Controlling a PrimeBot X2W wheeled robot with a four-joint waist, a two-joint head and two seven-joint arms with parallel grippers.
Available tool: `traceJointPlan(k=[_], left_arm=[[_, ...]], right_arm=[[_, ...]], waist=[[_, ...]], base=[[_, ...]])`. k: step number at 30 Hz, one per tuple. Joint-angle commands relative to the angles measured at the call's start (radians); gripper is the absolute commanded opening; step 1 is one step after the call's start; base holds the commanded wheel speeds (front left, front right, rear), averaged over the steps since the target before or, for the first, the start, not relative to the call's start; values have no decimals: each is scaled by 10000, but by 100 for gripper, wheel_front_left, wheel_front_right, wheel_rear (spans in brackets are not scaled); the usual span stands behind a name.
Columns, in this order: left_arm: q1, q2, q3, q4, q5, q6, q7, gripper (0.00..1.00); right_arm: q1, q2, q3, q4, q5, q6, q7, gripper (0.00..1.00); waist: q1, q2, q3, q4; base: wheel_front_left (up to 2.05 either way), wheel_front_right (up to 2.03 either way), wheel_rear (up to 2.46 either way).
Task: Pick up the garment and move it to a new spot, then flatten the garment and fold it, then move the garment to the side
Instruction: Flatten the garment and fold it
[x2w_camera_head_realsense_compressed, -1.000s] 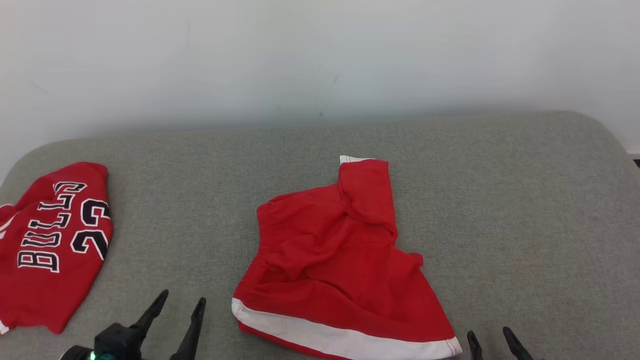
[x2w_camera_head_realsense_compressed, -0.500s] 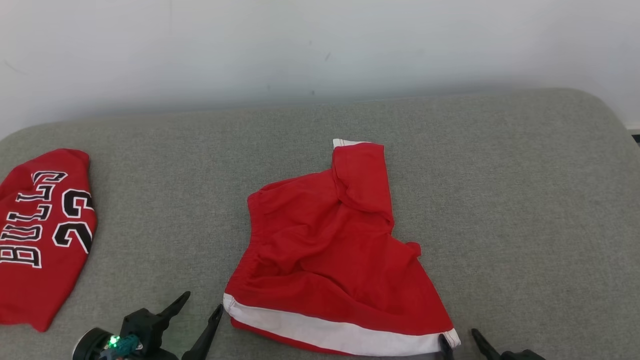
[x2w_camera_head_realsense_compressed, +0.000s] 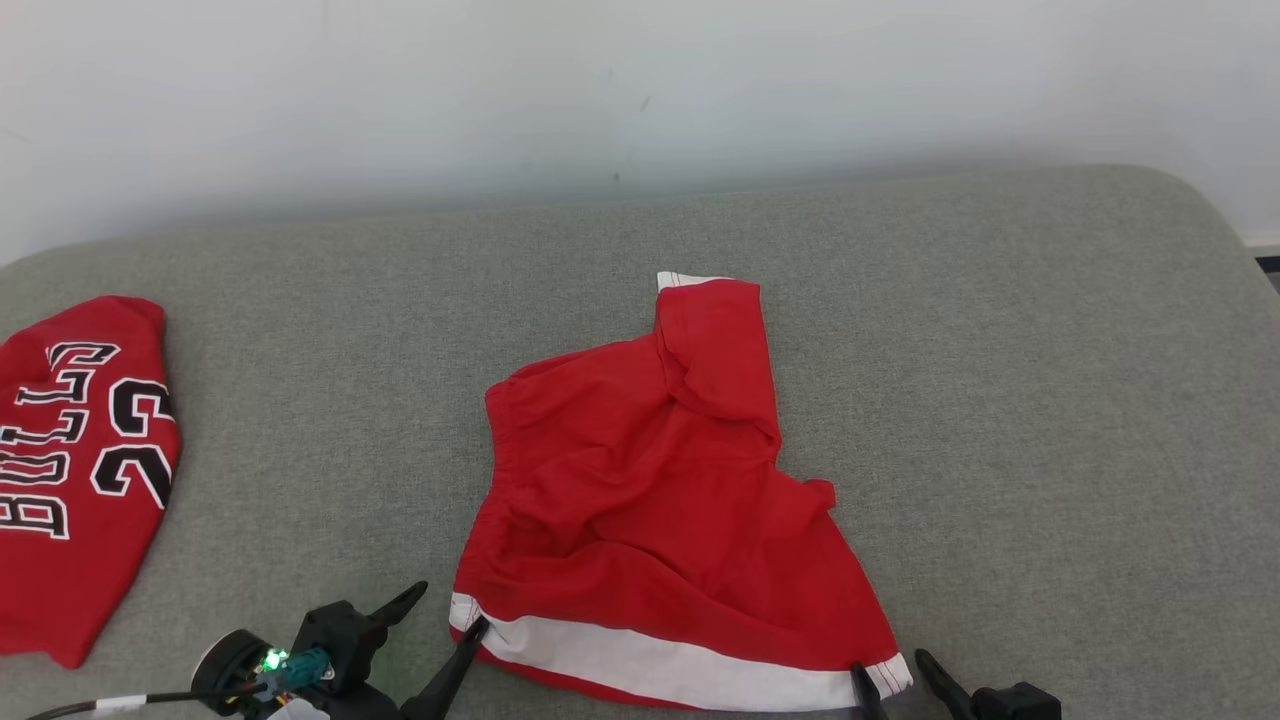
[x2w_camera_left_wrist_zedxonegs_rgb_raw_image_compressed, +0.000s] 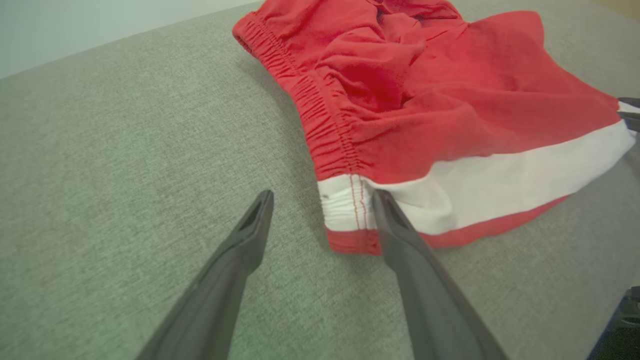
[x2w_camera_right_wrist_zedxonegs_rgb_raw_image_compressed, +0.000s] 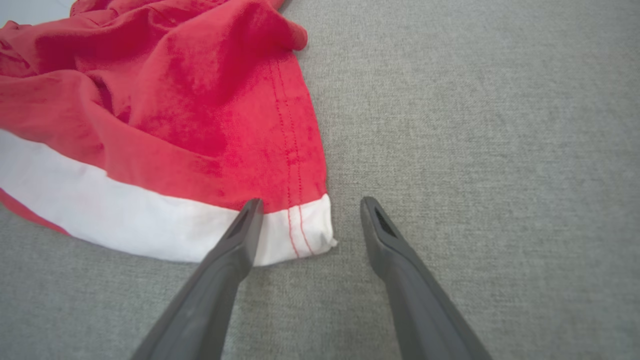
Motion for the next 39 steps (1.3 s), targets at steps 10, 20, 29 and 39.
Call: traceJointPlan(k=[10, 20, 29, 39], left_arm=[[-429, 6, -692, -321, -430, 17, -98, 100], [-186, -139, -777, 152, -933, 17, -103, 0], [524, 73, 853, -1433, -944, 18, -103, 0], [-1096, 206, 1820, -2213, -626, 18, 14, 0]], right_arm=[[87, 82, -54, -25, -4, -23, -49, 100], [-107, 104, 229, 346, 220, -23, -27, 0], [217, -92, -259, -1460, 644, -23, -28, 0], [-2027, -810, 28, -2699, 1425, -23, 38, 0]], waist=[[-1, -1, 45, 14], [-1, -1, -29, -205], [-1, -1, -152, -11], [-1, -1, 485, -152]], base=[[0, 0, 0], [0, 0, 0], [0, 0, 0], [0, 0, 0]])
